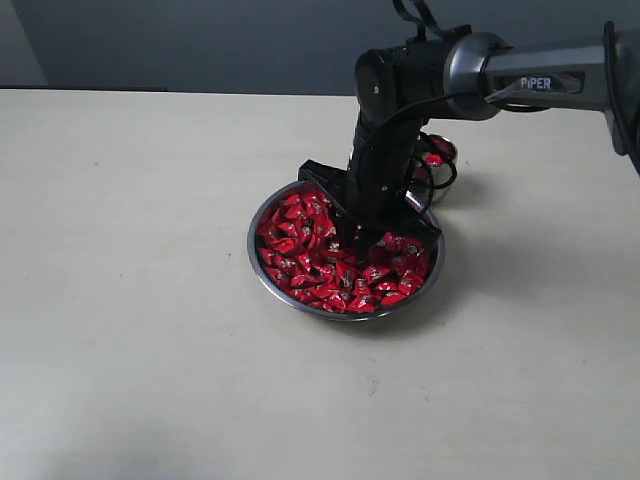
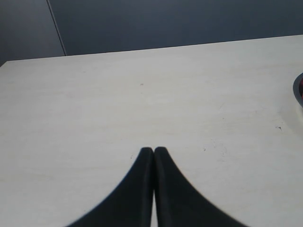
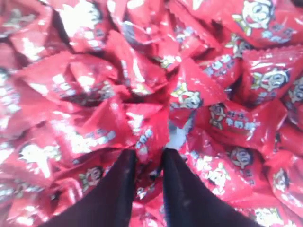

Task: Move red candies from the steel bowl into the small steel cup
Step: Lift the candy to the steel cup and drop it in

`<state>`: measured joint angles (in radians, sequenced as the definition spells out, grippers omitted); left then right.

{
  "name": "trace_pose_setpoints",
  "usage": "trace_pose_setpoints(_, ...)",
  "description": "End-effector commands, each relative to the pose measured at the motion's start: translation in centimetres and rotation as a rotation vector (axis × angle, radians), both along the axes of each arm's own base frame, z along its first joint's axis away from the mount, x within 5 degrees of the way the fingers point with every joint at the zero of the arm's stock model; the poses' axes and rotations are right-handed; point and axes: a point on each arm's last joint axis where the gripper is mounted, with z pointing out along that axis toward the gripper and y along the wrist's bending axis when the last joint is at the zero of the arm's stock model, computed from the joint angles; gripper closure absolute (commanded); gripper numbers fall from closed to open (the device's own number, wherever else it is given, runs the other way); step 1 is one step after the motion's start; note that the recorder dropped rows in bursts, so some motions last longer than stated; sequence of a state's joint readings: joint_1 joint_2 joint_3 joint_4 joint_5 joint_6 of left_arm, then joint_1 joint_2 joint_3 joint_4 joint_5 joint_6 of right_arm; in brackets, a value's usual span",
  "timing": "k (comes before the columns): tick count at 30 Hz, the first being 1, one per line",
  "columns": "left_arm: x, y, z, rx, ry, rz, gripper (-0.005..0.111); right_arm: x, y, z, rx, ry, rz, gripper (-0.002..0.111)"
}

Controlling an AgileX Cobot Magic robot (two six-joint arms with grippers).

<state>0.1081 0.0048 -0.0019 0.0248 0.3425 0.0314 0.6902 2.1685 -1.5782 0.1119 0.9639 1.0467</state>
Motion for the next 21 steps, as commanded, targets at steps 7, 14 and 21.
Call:
trace_pose_setpoints(7, 0.0, 0.0, 0.0, 0.002, -0.011, 0.0, 0.106, 0.0, -0.2, 3.7, 0.055, -0.093, 0.064, 0.109)
trace_pose_setpoints(14, 0.0, 0.0, 0.0, 0.002, -0.011, 0.0, 0.106, -0.4, -0.9, 7.1, 0.055, -0.196, 0.243, 0.109)
trace_pose_setpoints(21, 0.0, 0.0, 0.0, 0.002, -0.011, 0.0, 0.106, 1.2, -3.4, 8.7, 0.003, -0.183, 0.323, 0.109)
